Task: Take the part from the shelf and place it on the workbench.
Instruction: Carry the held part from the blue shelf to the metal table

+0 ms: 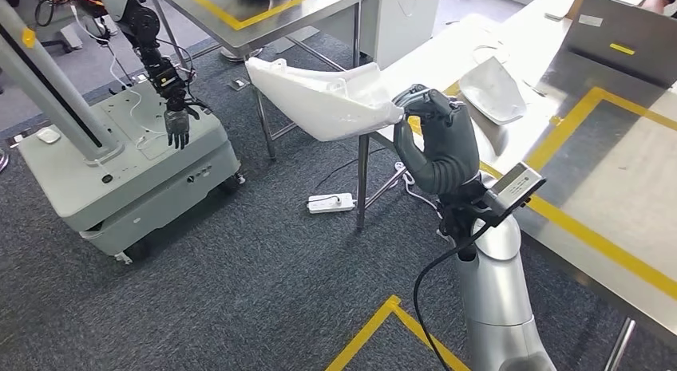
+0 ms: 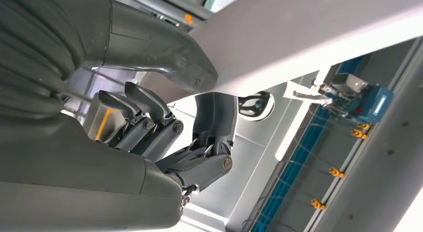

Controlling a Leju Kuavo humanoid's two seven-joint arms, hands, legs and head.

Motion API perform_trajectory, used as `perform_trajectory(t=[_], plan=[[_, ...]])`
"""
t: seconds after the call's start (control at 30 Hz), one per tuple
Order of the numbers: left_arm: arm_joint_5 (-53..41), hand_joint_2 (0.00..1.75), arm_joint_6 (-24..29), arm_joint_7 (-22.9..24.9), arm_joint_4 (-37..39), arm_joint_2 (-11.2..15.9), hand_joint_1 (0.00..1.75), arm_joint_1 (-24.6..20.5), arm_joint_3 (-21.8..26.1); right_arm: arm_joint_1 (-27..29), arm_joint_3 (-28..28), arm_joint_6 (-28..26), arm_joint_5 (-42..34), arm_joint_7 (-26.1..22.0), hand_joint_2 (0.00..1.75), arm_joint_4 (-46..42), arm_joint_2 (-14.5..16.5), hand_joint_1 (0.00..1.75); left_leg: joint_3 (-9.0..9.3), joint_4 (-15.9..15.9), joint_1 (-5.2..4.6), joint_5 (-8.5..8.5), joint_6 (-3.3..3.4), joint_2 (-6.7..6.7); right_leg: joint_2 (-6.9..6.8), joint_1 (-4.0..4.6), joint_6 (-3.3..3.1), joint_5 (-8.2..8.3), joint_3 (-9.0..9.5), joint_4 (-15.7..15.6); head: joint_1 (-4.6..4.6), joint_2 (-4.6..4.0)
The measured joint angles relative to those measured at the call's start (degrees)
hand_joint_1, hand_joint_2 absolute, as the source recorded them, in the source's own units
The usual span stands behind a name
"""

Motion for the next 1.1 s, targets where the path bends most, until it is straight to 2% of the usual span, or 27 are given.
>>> perform_trajectory(t=[0.03,0.07,0.1,0.13,0.2,0.27,0.3,0.33,0.37,0.4,0.47,0.5,0.53,0.57,0.6,0.63,0.7,0.73,0.77,0.83,0.87,0.9,0.97,1.0,1.03,1.07,1.1], plan=[[0.3,1.75,0.1,0.1,0.0,0.1,0.0,0.2,0.0,0.2,0.0,0.1,0.1,0.0,1.75,0.0,0.0,1.75,-1.14,2.5,0.07,-0.61,-0.09,-0.23,0.82,-0.02,0.02,0.03,-0.05,0.0,-0.02,0.0],[0.7,1.75,0.3,0.0,0.0,0.1,0.0,0.4,0.0,0.4,0.0,0.3,0.2,0.2,1.75,-0.1,0.0,1.75,-1.39,2.9,0.13,-0.07,-0.15,-0.33,1.66,-0.08,0.08,0.07,-0.09,0.1,-0.02,0.0],[1.2,1.75,0.4,-0.1,0.0,0.1,0.0,0.6,0.0,0.4,0.0,0.5,0.2,0.4,1.75,-0.1,0.0,1.75,-0.58,1.0,0.24,1.52,-0.2,-0.52,2.51,-0.17,0.21,0.1,-0.1,0.2,-0.03,0.0],[1.7,1.75,0.6,-0.3,0.0,0.1,0.0,0.7,0.0,0.3,0.1,0.8,0.3,0.6,1.75,-0.1,0.0,1.75,1.07,-2.6,0.42,3.72,-0.26,-1.12,3.29,-0.31,0.4,0.1,-0.11,0.4,-0.03,0.0],[2.5,1.75,1.0,-0.7,0.0,0.1,0.0,1.0,0.1,-0.1,0.4,1.1,0.5,0.9,1.75,-0.1,0.1,1.75,4.21,-9.8,0.79,6.41,-0.3,-3.72,4.73,-0.42,1.13,0.08,-0.42,0.8,-0.07,0.0],[2.9,1.75,1.4,-0.5,0.1,0.0,0.0,1.1,0.2,-0.6,0.8,1.2,0.7,1.2,1.75,-0.1,0.2,1.75,5.31,-12.2,0.78,6.65,0.2,-4.97,5.95,-0.45,2.1,0.37,-0.94,0.8,-0.13,0.0],[2.9,1.75,1.6,-0.1,0.1,-0.1,0.0,1.2,0.2,-0.7,0.9,1.3,0.7,1.2,1.75,-0.1,0.3,1.75,5.32,-12.3,0.66,6.86,0.69,-4.37,6.56,-0.55,2.6,0.67,-1.12,0.6,-0.15,0.0],[2.9,1.75,1.7,0.4,0.1,-0.2,0.0,1.2,0.3,-0.8,0.9,1.5,0.7,1.2,1.75,-0.1,0.3,1.75,5.4,-12.4,0.63,7.1,1.19,-3.69,6.6,-0.64,2.98,0.86,-1.32,0.5,-0.14,0.0],[2.8,1.75,1.8,0.8,0.1,-0.3,0.0,1.2,0.3,-0.8,0.9,1.7,0.7,1.3,1.75,-0.1,0.3,1.75,5.34,-12.5,0.6,7.34,1.67,-3.05,5.6,-0.59,3.25,0.61,-1.67,0.9,-0.02,0.0],[2.8,1.75,2.0,1.1,0.1,-0.4,0.0,1.3,0.3,-1.0,0.9,2.0,0.8,1.3,1.75,-0.1,0.2,1.75,5.27,-12.7,0.6,7.56,2.08,-2.36,3.99,-0.46,3.42,-0.29,-2.43,2.4,0.13,0.0],[2.8,1.75,2.1,1.3,0.1,-0.5,0.0,1.5,0.4,-1.4,1.0,2.3,0.7,1.5,1.75,-0.1,0.1,1.75,5.09,-12.8,0.36,7.72,2.61,-0.85,0.48,-0.17,3.5,-3.87,-5.4,8.9,0.4,0.0],[2.9,1.75,2.2,1.1,0.1,-0.5,0.0,1.6,0.4,-1.5,1.0,2.3,0.5,1.7,1.75,-0.1,0.1,1.75,4.99,-12.8,0.17,7.71,2.75,-0.01,-0.17,-0.16,3.53,-5.69,-7.19,13.0,0.41,0.0],[3.0,1.75,2.1,0.9,0.1,-0.5,0.0,1.6,0.5,-1.5,0.9,2.2,0.4,1.9,1.75,-0.1,0.0,1.75,4.93,-12.8,-0.01,7.69,2.86,0.87,-0.38,-0.16,3.49,-6.79,-8.47,16.1,0.4,0.0],[3.0,1.75,2.0,0.7,0.1,-0.5,0.0,1.6,0.6,-1.4,0.8,2.1,0.2,2.0,1.75,-0.2,-0.3,1.75,4.89,-12.7,-0.18,7.66,2.94,1.73,-0.46,-0.11,3.37,-6.89,-8.79,17.2,0.4,0.0],[2.9,1.75,1.9,0.5,0.1,-0.5,0.0,1.5,0.7,-1.3,0.7,2.0,0.1,2.1,1.75,-0.3,-0.6,1.75,4.89,-12.7,-0.31,7.62,3.01,2.51,-0.62,-0.01,3.17,-5.96,-7.86,15.9,0.41,0.0],[2.6,1.75,1.7,0.4,0.1,-0.6,0.0,1.4,0.7,-1.3,0.4,1.9,0.0,2.1,1.75,-0.5,-1.0,1.75,4.94,-12.7,-0.43,7.56,3.06,3.26,-1.14,0.21,2.83,-4.33,-5.78,12.4,0.41,0.0],[1.7,1.75,1.2,0.5,0.1,-0.9,0.0,0.9,0.7,-1.1,-0.3,1.8,-0.1,1.7,1.75,-1.4,-1.8,1.75,5.07,-12.7,-0.72,7.41,3.02,4.55,-3.53,0.98,1.8,-1.85,-1.31,4.3,0.37,0.0],[1.2,1.75,1.0,0.6,0.1,-1.1,0.0,0.7,0.7,-1.0,-0.8,1.7,-0.2,1.5,1.75,-1.9,-2.3,1.75,5.13,-12.7,-0.84,7.35,2.85,5.11,-4.37,1.32,1.38,-1.26,-0.04,1.7,0.33,0.0],[0.8,1.75,0.7,0.7,0.1,-1.1,0.0,0.3,0.6,-0.9,-1.2,1.7,-0.3,1.2,1.75,-2.4,-2.9,1.75,5.19,-12.7,-0.9,7.29,2.63,5.65,-4.7,1.56,1.04,-1.19,0.33,0.7,0.31,0.0],[0.4,1.75,0.3,1.2,0.1,-1.3,0.0,-0.3,0.6,-0.6,-2.2,1.7,-0.6,1.0,1.75,-3.0,-4.0,1.75,5.37,-12.8,-0.94,7.16,2.07,6.65,-3.42,1.48,0.71,-0.8,0.35,0.4,0.31,0.0],[0.4,1.75,0.1,1.4,0.1,-1.3,0.0,-0.6,0.5,-0.5,-2.6,1.7,-0.7,1.0,1.75,-3.2,-4.4,1.75,5.36,-12.6,-0.91,6.89,1.74,6.08,-2.79,1.24,0.52,-0.53,0.51,0.0,0.32,0.0],[0.4,1.75,-0.1,1.7,0.0,-1.4,0.0,-0.9,0.5,-0.4,-2.9,1.7,-0.8,1.0,1.75,-3.2,-4.7,1.75,5.01,-11.6,-0.84,6.11,1.4,4.72,-2.17,0.93,0.27,-0.21,0.7,-0.3,0.26,0.0],[0.5,1.75,-0.3,2.4,0.0,-1.3,0.0,-1.2,0.5,-0.5,-3.2,1.8,-0.8,1.0,1.75,-3.2,-4.9,1.75,2.7,-6.1,-0.52,3.0,0.77,1.06,-0.92,0.43,-0.05,0.22,0.83,-0.7,0.11,0.0],[0.6,1.75,-0.4,2.8,0.1,-1.3,0.0,-1.2,0.5,-0.5,-3.2,1.8,-0.8,1.1,1.75,-3.2,-4.9,1.75,0.98,-2.2,-0.37,1.24,0.57,0.07,-0.21,0.32,-0.14,0.29,0.74,-0.7,0.04,0.0],[0.7,1.75,-0.4,3.2,0.1,-1.2,0.0,-1.2,0.5,-0.5,-3.2,1.8,-0.7,1.1,1.75,-3.1,-4.9,1.75,-0.56,1.0,-0.25,0.14,0.4,-0.28,0.56,0.25,-0.14,0.3,0.64,-0.5,0.03,0.0],[0.8,1.75,-0.4,3.4,0.1,-1.1,0.0,-1.2,0.5,-0.4,-3.2,1.8,-0.7,1.2,1.75,-3.0,-4.9,1.75,-1.43,2.6,-0.12,0.09,0.26,-0.36,1.35,0.16,-0.1,0.28,0.54,-0.4,0.03,0.0],[0.9,1.75,-0.3,3.6,0.1,-1.0,0.0,-1.1,0.5,-0.5,-3.2,1.8,-0.6,1.2,1.75,-2.8,-4.8,1.75,-1.32,2.1,0.02,1.14,0.13,-0.42,2.12,0.04,0.01,0.25,0.44,-0.2,0.03,0.0]])
